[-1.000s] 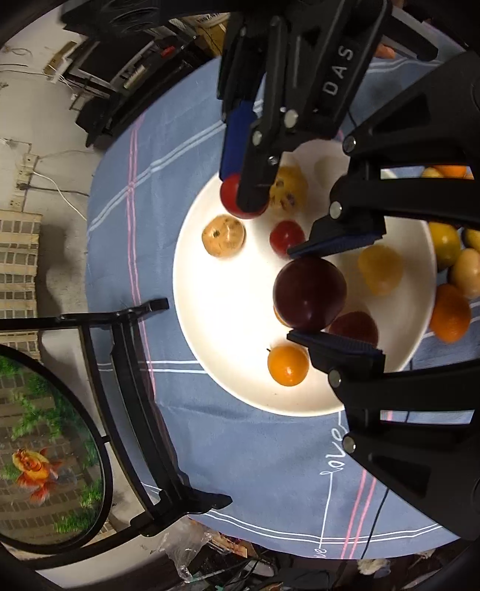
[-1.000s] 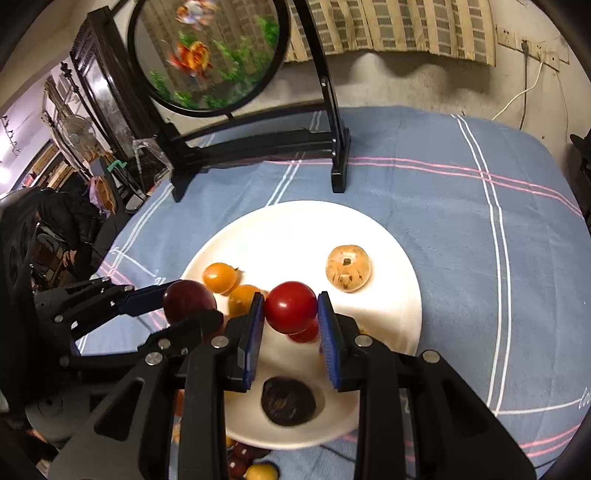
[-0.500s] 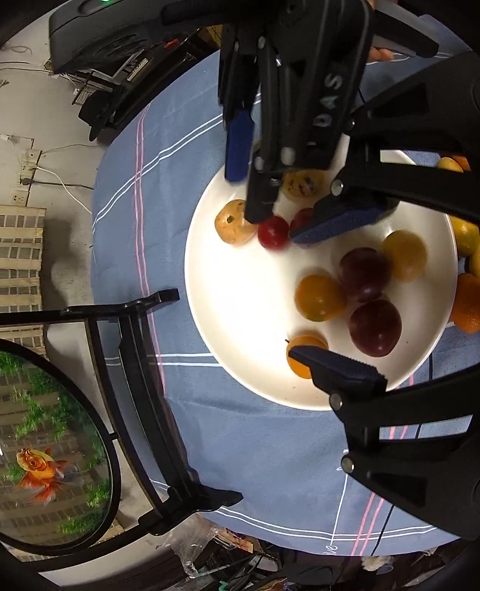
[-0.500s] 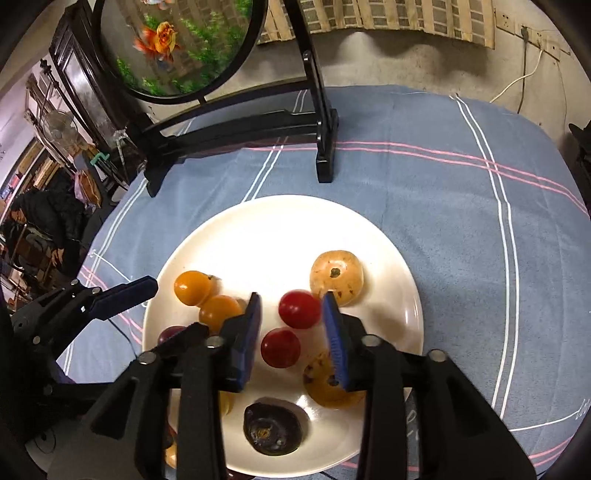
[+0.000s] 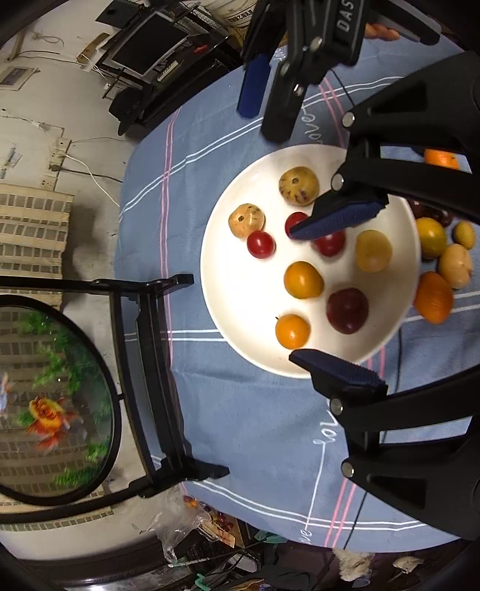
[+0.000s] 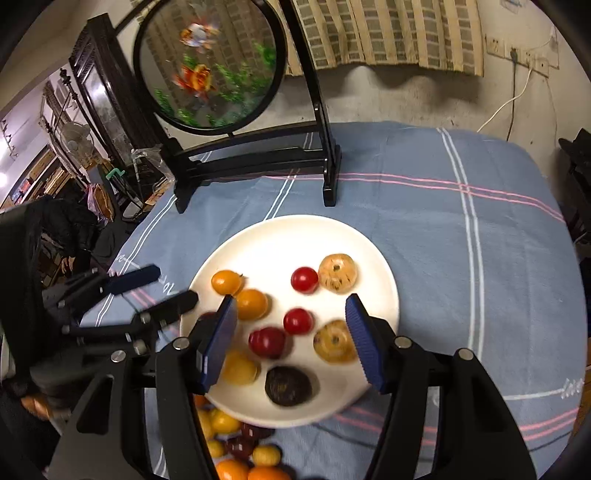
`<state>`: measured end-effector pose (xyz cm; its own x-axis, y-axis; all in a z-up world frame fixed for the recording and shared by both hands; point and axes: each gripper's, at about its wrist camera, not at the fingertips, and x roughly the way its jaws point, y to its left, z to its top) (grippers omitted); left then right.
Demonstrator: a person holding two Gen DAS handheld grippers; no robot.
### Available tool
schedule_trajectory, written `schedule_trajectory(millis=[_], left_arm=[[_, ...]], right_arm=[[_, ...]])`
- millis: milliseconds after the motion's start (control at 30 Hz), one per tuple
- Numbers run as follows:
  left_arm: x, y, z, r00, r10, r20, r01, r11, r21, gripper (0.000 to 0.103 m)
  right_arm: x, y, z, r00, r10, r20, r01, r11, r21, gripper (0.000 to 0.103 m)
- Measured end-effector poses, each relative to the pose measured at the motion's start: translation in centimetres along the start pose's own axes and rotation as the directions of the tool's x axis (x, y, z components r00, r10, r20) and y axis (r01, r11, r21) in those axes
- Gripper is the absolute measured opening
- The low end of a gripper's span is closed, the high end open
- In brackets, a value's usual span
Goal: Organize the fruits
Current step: 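Move both tools back over the fruit pile, then grasp a dark purple plum with the right tool while the left grasps an orange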
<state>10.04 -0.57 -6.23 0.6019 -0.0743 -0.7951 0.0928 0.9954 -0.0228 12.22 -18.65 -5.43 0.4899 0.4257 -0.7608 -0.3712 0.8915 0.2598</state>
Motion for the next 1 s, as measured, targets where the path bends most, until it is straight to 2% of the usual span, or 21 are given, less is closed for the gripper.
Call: schedule_trajectory(millis=[133, 233, 300, 367, 500, 567, 800, 867, 933, 1000], left_arm=[[-2.2, 0.8, -2.3, 1.000, 0.003, 0.006, -0.003, 1.000, -0.006, 0.063], [-3.2, 1.6, -4.9, 1.000, -0.006, -0.015, 0.005, 1.000, -0.015, 0.064], [-3.7, 2.0, -7.0, 0.999, -0.014, -0.045, 0.012, 1.000, -0.026, 0.064], [-4.0, 2.2, -9.5, 0.996, -0.027, -0.083, 0.025, 0.999, -0.030, 0.064], [-3.6, 2.1, -13.3, 0.985, -0.049, -0.164, 0.041, 0.998, -0.048, 0.064], [-3.3, 1.9, -14.4, 0.982, -0.043, -0.186, 0.036, 0.998, -0.043, 0.064], [-3.9, -1.7, -16.1, 0.973, -0.095, -0.211, 0.104, 0.994, 0.034, 0.064], [-3.8, -2.8, -16.2, 0.971, -0.100, -0.215, 0.115, 0.992, 0.057, 0.064], [-3.6, -4.1, -16.4, 0.968, -0.117, -0.221, 0.138, 0.987, 0.083, 0.064], [-3.4, -5.4, -16.5, 0.968, -0.122, -0.220, 0.151, 0.981, 0.121, 0.064]], right_arm=[[-2.8, 0.0, -3.6, 1.000, -0.002, 0.010, 0.002, 1.000, -0.003, 0.061], [-4.3, 0.3, -7.7, 1.000, -0.013, -0.003, 0.013, 0.999, -0.037, 0.061], [-4.7, 0.5, -11.1, 0.998, -0.034, -0.043, 0.031, 0.997, -0.078, 0.061], [-4.4, 0.6, -13.9, 0.993, -0.067, -0.092, 0.056, 0.991, -0.125, 0.061], [-2.3, 0.9, -18.2, 0.966, -0.187, -0.176, 0.134, 0.952, -0.276, 0.061], [-1.4, 0.8, -18.9, 0.961, -0.220, -0.168, 0.158, 0.934, -0.320, 0.061], [2.1, 0.5, -18.3, 0.961, -0.197, -0.196, 0.127, 0.939, -0.320, 0.061], [2.0, 0.4, -17.8, 0.961, -0.174, -0.215, 0.104, 0.948, -0.301, 0.046], [1.3, 0.4, -17.4, 0.964, -0.160, -0.210, 0.095, 0.953, -0.289, 0.041], [0.4, 0.0, -17.3, 0.968, -0.130, -0.214, 0.075, 0.967, -0.245, 0.041]])
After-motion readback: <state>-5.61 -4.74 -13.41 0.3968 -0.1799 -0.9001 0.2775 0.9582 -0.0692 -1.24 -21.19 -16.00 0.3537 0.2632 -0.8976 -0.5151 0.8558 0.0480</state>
